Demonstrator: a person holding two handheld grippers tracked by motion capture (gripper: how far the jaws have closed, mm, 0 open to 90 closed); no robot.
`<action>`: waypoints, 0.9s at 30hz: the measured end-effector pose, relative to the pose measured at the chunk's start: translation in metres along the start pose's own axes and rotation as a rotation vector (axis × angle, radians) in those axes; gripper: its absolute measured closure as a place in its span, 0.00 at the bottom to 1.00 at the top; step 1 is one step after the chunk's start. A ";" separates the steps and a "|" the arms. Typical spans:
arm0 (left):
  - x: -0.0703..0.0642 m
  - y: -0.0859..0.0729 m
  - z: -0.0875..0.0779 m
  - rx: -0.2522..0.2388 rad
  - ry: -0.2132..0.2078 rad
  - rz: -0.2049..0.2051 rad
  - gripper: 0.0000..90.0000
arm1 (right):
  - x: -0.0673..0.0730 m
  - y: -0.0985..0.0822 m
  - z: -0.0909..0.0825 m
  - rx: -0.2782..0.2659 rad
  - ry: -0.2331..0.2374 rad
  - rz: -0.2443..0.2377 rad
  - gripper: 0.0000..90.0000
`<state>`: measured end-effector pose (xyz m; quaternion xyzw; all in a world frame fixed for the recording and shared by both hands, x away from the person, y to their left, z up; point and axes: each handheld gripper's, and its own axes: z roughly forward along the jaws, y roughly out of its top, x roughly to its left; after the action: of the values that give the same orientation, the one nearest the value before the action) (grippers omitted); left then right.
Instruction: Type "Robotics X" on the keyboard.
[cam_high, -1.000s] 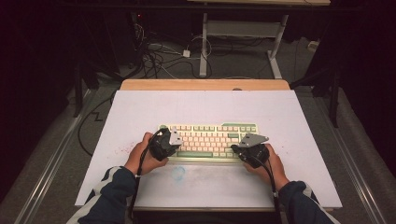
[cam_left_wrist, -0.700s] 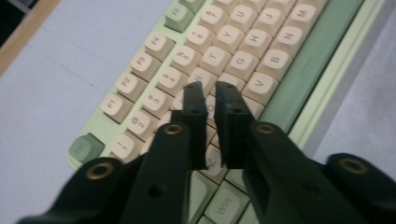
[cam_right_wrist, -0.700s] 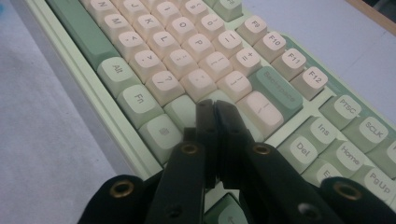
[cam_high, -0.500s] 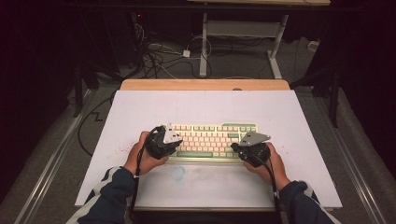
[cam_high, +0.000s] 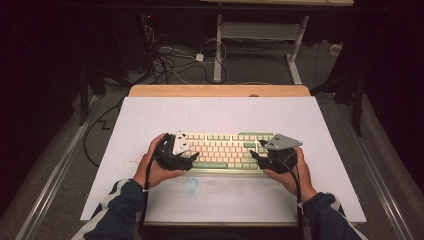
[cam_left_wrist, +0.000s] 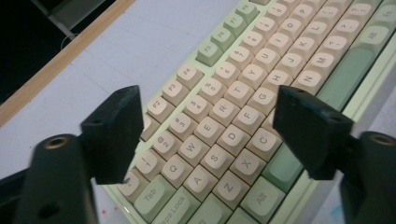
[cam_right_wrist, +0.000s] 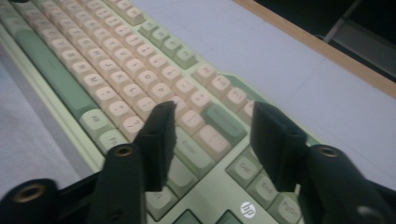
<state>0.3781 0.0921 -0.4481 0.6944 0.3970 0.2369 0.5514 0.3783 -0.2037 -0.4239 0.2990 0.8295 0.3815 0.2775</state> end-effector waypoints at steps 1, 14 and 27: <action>0.000 -0.001 0.001 0.001 0.007 0.004 0.21 | -0.001 0.000 0.000 -0.003 -0.020 0.007 0.45; -0.002 -0.002 0.005 -0.020 0.012 0.024 0.25 | 0.000 0.001 0.001 -0.045 -0.150 0.043 0.19; 0.000 0.004 -0.002 -0.091 0.033 0.045 0.20 | 0.005 0.003 -0.004 -0.047 -0.158 0.026 0.19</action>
<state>0.3781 0.0929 -0.4443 0.6735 0.3790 0.2784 0.5703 0.3733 -0.1999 -0.4206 0.3323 0.7918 0.3800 0.3438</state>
